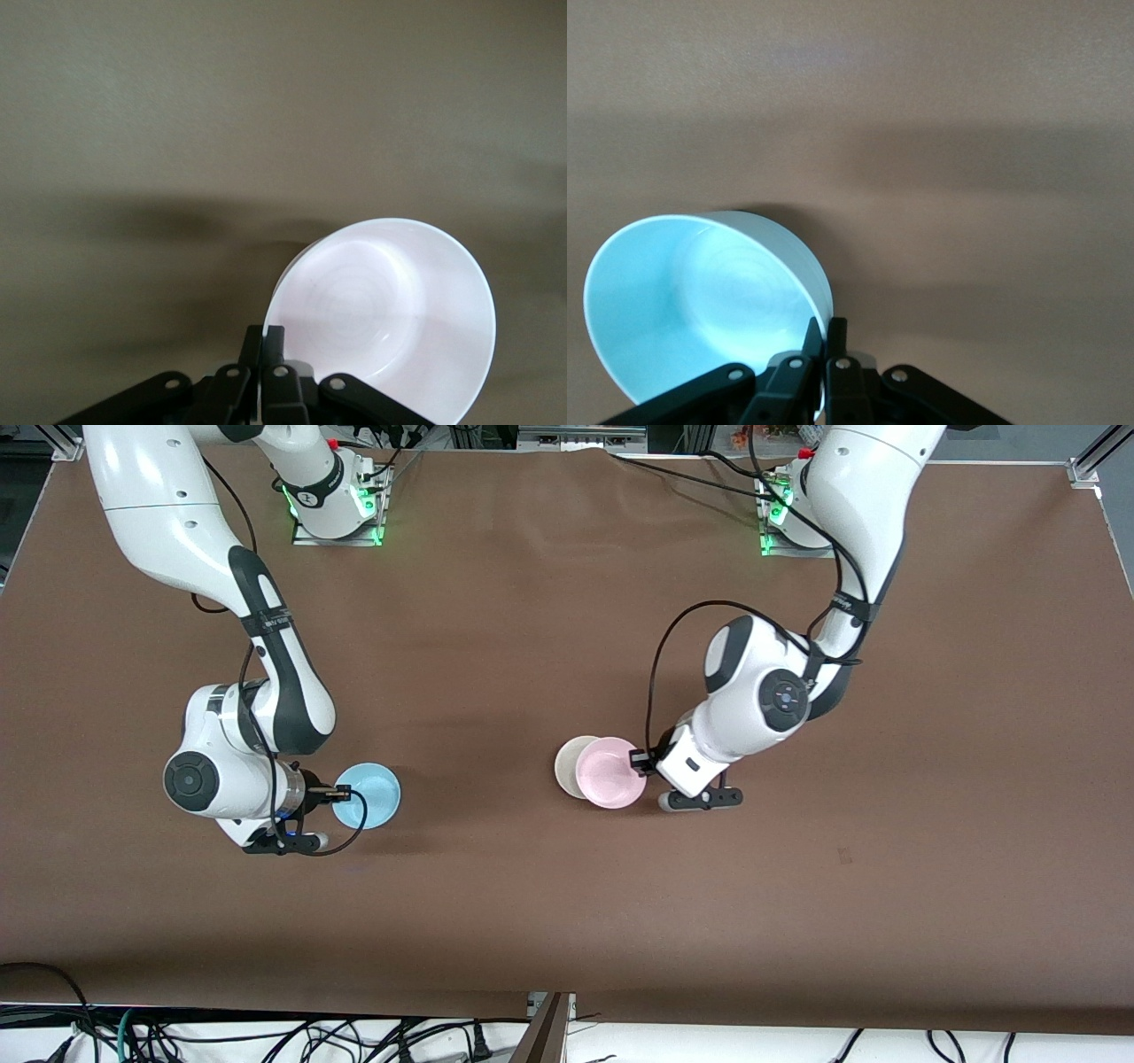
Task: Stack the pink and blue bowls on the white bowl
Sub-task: 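Carry the pink bowl into the white bowl with the left gripper, then open the left gripper while the right gripper lifts the blue bowl, then stack the blue bowl on pink with the right gripper while the left gripper withdraws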
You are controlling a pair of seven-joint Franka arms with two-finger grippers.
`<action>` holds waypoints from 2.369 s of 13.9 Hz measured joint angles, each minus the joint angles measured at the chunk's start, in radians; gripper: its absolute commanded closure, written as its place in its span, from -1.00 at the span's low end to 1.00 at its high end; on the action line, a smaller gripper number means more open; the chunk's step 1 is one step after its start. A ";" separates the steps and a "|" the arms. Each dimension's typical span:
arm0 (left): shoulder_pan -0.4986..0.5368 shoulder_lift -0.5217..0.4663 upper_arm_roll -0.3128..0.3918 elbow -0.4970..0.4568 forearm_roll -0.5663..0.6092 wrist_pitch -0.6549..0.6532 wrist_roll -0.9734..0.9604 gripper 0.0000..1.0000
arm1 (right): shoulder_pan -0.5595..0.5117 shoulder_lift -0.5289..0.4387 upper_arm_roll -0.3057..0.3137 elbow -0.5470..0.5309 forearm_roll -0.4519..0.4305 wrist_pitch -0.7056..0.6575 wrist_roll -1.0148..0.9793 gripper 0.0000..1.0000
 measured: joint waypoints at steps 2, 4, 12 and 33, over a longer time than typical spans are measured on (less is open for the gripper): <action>-0.020 0.023 0.000 0.019 0.006 0.000 -0.016 1.00 | 0.002 0.000 0.001 0.000 0.001 0.000 0.007 1.00; -0.032 0.039 0.000 0.030 0.008 0.001 -0.018 1.00 | 0.004 -0.003 0.004 0.004 0.001 0.000 0.009 1.00; -0.039 0.053 0.002 0.037 0.038 0.001 -0.018 1.00 | 0.124 -0.094 0.021 0.138 0.005 -0.214 0.217 1.00; 0.019 0.026 0.015 0.077 0.054 -0.079 -0.025 -1.00 | 0.217 -0.207 0.077 0.241 0.124 -0.411 0.525 1.00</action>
